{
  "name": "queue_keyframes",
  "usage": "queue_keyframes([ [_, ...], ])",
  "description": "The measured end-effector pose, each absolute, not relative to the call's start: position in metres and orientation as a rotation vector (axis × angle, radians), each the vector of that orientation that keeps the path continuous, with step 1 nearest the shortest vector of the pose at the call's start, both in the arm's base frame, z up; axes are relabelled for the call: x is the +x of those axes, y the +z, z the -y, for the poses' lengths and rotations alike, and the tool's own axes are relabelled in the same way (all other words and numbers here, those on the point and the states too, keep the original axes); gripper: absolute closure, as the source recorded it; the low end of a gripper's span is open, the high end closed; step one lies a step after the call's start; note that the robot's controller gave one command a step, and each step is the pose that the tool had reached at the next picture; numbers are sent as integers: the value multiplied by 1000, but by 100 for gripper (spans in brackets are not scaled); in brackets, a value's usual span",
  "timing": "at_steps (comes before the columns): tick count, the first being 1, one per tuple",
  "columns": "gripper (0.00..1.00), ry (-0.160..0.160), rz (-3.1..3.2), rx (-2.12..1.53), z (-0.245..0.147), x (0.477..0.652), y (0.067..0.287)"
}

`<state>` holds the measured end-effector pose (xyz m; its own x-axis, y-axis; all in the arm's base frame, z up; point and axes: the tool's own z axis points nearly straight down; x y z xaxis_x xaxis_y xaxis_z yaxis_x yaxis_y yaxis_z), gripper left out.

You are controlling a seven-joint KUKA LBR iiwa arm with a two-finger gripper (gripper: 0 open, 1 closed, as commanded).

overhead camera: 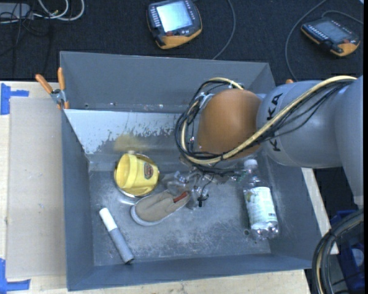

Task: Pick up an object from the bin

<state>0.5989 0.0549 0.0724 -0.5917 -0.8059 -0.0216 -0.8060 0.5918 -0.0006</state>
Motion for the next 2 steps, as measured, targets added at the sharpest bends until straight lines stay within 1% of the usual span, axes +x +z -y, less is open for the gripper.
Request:
queue_keyframes([
  [1,100,12,-2533,-1824,-62,621,100],
  [2,100,16,-2538,-1818,-61,620,99],
])
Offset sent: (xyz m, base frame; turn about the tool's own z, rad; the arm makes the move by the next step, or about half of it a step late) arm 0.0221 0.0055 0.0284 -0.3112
